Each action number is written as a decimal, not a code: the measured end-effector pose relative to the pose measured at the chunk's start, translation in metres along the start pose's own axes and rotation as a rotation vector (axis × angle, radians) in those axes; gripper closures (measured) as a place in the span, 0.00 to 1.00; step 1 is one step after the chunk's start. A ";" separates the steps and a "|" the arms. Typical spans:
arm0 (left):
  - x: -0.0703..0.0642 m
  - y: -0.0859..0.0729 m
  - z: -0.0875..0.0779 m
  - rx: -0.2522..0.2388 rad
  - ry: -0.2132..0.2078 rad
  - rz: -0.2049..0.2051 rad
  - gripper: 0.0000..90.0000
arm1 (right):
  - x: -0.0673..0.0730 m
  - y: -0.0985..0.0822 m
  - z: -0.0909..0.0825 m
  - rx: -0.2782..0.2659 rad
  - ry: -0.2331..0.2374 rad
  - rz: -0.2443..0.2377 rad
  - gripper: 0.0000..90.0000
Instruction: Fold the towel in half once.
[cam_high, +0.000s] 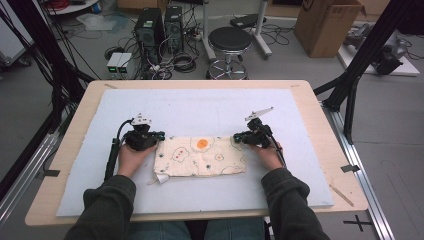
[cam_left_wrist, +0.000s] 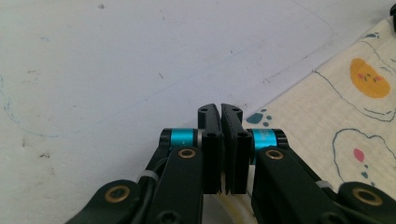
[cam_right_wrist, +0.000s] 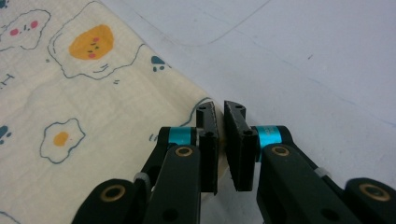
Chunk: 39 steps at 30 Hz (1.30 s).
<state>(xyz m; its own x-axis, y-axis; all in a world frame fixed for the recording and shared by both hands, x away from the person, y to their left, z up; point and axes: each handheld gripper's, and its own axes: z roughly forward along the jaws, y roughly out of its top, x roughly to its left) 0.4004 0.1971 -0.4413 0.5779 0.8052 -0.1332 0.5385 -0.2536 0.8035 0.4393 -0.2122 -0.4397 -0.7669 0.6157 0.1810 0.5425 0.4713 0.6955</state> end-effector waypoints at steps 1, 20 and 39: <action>0.000 0.000 0.001 0.003 0.000 0.001 0.96 | -0.001 0.000 0.001 -0.011 0.000 -0.003 0.93; -0.003 0.013 -0.016 -0.056 -0.084 0.004 0.70 | -0.002 0.005 -0.014 -0.068 0.044 0.025 0.69; -0.003 0.033 -0.040 -0.039 -0.099 0.053 0.59 | 0.004 0.021 -0.031 -0.079 0.031 0.025 0.57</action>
<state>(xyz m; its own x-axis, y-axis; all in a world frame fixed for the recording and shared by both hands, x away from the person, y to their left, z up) 0.3927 0.2078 -0.3912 0.6635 0.7341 -0.1447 0.4825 -0.2721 0.8326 0.4367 -0.2191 -0.4031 -0.7644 0.6061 0.2200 0.5339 0.4037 0.7429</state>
